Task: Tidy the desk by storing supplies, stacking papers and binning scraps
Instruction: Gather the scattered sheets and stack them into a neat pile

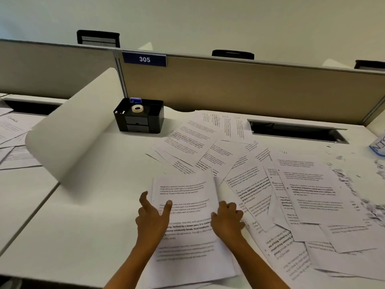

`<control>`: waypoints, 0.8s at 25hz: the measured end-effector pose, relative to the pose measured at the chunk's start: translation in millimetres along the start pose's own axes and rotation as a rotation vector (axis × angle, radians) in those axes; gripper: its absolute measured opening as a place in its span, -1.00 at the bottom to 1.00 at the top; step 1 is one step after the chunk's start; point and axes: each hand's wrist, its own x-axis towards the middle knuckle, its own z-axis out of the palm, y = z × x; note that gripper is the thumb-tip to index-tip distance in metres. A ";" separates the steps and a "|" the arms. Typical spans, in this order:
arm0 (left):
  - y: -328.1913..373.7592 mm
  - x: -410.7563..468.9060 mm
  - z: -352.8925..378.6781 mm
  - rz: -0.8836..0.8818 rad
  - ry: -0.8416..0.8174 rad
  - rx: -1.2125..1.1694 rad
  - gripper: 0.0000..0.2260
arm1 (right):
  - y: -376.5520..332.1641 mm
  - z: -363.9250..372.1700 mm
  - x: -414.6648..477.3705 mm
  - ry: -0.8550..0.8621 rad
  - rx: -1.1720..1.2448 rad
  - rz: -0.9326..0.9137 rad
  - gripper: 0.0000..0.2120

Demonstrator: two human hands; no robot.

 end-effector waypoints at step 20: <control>38.4 1.5 -54.6 0.415 0.226 -0.179 -0.79 | -21.8 3.5 17.5 -0.151 0.919 -0.048 -0.76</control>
